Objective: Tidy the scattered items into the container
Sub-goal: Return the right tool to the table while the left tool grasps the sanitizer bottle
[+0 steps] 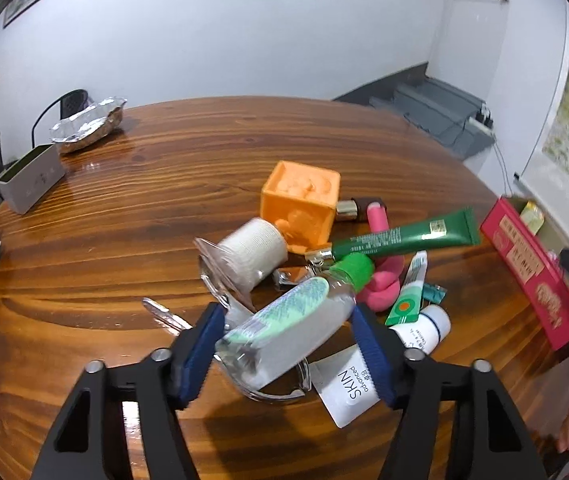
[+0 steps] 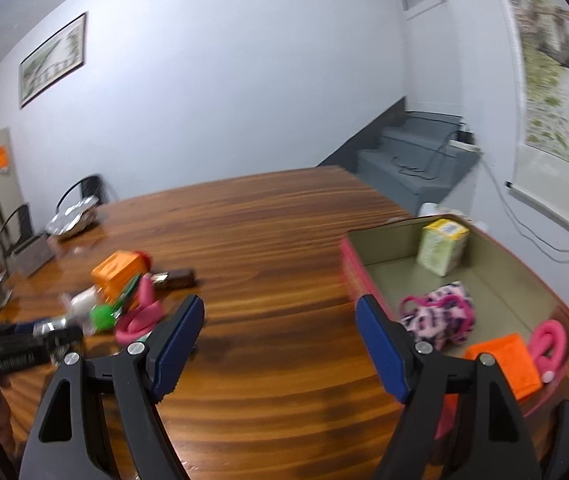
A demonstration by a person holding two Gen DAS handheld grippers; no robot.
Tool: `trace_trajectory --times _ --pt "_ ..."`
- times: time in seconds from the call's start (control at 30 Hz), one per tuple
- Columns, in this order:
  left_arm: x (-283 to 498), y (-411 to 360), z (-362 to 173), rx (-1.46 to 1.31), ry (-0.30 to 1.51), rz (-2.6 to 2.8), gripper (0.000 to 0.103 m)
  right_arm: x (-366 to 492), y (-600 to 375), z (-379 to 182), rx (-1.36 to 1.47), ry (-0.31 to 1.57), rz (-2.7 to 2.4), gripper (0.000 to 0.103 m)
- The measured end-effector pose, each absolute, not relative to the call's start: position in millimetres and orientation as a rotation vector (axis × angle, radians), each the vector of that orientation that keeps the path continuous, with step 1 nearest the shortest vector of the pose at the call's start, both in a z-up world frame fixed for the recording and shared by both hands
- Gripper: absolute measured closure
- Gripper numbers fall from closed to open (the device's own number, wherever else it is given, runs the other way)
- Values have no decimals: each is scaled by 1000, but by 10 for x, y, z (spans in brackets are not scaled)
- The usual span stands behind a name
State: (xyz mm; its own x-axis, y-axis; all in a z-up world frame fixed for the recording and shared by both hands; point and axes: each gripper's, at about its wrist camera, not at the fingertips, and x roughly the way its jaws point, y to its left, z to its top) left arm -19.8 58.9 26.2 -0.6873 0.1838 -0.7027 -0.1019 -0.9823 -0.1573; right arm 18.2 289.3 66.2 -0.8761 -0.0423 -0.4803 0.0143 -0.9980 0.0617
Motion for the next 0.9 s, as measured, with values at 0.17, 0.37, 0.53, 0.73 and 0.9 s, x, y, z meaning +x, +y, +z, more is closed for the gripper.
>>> trace_trajectory --times 0.17,0.37,0.53,0.73,0.9 --pt "-269 503 214 -1187 -197 2739 52 134 2795 584 823 -63 -2954 22" --pt "-332 578 150 -1195 -140 2735 52 126 2780 561 849 -81 -2924 22" --pt "-386 597 133 -1198 -136 2738 52 85 2694 496 894 -82 -2825 22" --pt "-349 529 169 -1201 -216 2740 66 -16 2422 319 1020 -142 -2598 22" --pt "-237 335 294 -1164 -327 2760 73 0 2227 255 1037 -87 -2568 22"
